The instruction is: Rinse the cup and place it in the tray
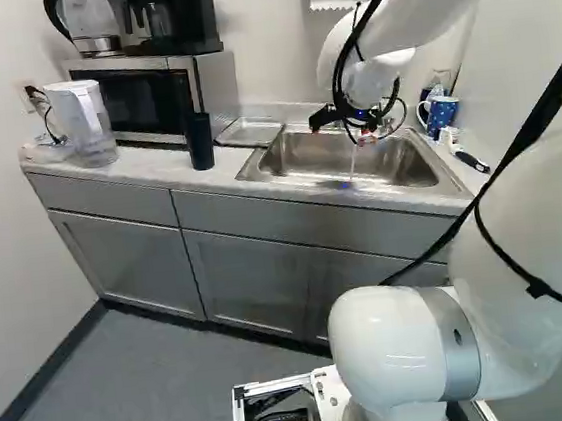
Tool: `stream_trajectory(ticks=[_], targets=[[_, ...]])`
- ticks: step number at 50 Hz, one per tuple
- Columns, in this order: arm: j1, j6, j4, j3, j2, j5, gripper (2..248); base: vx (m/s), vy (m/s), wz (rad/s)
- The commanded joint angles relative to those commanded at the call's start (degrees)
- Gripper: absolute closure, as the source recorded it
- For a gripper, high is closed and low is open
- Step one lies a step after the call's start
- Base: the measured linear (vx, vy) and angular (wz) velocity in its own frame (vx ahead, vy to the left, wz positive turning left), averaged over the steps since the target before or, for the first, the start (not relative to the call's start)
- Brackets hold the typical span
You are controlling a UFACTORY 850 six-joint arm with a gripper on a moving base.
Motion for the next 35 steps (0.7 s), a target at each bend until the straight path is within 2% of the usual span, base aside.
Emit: stream_trajectory(ticks=[20, 35], targets=[[-4.1, 0.0, 0.0, 0.4, 0.5, 0.0, 3, 0.0, 0.0, 0.0], [-4.2, 0.0, 0.0, 0.4, 0.5, 0.0, 3, 0.0, 0.0, 0.0]])
